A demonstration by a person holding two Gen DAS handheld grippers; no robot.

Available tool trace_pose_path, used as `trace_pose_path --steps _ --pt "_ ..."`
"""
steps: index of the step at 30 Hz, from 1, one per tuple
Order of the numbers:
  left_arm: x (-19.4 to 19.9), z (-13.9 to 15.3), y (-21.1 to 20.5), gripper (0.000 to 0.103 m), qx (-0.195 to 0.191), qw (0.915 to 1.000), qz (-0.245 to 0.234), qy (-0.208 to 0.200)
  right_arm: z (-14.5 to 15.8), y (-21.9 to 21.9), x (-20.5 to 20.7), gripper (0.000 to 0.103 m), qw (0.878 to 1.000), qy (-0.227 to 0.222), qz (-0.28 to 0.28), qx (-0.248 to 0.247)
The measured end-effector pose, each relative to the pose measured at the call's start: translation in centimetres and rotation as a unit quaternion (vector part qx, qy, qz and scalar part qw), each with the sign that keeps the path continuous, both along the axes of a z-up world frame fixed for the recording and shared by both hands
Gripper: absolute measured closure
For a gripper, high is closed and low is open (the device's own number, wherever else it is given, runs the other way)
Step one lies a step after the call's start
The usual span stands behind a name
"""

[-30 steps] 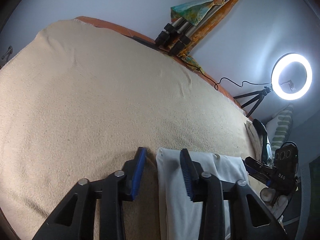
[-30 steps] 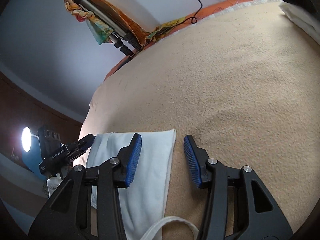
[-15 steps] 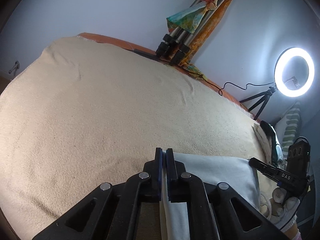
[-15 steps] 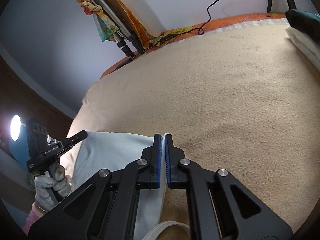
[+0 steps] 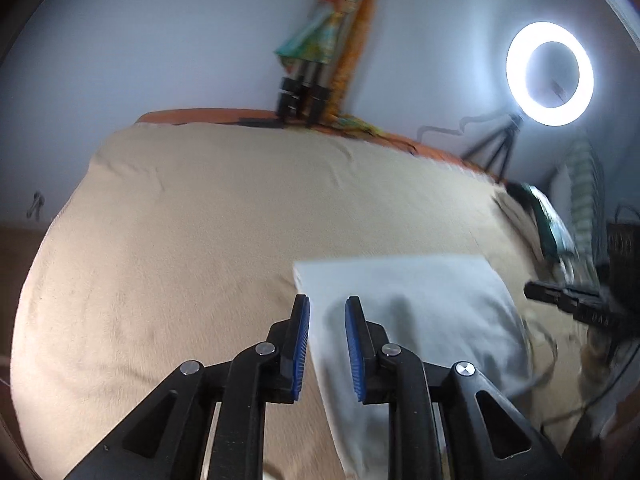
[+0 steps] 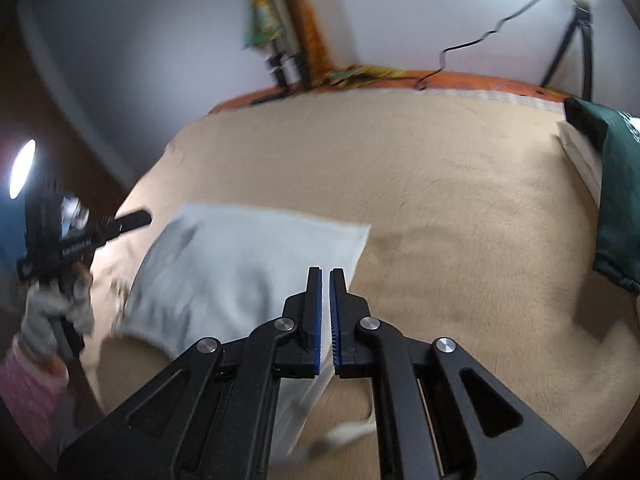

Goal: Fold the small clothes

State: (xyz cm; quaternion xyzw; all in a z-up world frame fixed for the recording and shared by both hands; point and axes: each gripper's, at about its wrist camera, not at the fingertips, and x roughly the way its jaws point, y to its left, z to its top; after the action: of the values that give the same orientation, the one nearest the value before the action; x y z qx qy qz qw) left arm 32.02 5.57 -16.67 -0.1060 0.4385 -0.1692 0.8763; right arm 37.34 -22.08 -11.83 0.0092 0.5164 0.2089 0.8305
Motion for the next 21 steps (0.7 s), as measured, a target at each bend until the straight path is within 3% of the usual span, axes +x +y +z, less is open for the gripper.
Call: trace_pose_path --steps 4,8,12,13,14,16,19,21 --pt "-3.2 -0.6 -1.5 0.086 0.025 0.9977 -0.058 0.026 0.1 1.4 -2.8 0.099 0.997 0.029 0.057 -0.047" --pt "-6.1 -2.0 -2.0 0.083 0.056 0.9932 -0.086 0.055 -0.8 2.5 -5.9 0.099 0.989 0.070 0.100 -0.086" --pt "-8.6 -2.3 -0.4 0.076 0.035 0.9940 -0.079 0.067 -1.5 2.5 -8.8 0.093 0.985 0.087 0.099 -0.107" --pt "-9.0 -2.1 0.1 0.073 0.026 0.9946 -0.075 0.067 -1.2 2.2 -9.2 0.088 0.986 0.086 0.098 -0.101" --pt "-9.5 -1.9 0.7 0.072 0.013 0.9951 -0.072 0.066 -0.8 1.8 -9.5 0.073 0.988 0.086 0.093 -0.087" --pt "-9.9 -1.2 1.6 0.068 -0.005 0.9964 -0.060 0.060 0.1 0.7 -9.8 0.055 0.993 0.078 0.079 -0.049" --pt "-9.0 -0.4 3.2 0.060 -0.057 0.9964 -0.031 0.055 1.6 -0.8 -9.6 0.054 0.997 0.052 0.063 0.011" --pt "-7.7 -0.5 4.3 0.049 -0.100 0.9931 -0.003 0.060 1.9 -1.7 -8.5 0.054 0.997 0.042 0.036 0.048"
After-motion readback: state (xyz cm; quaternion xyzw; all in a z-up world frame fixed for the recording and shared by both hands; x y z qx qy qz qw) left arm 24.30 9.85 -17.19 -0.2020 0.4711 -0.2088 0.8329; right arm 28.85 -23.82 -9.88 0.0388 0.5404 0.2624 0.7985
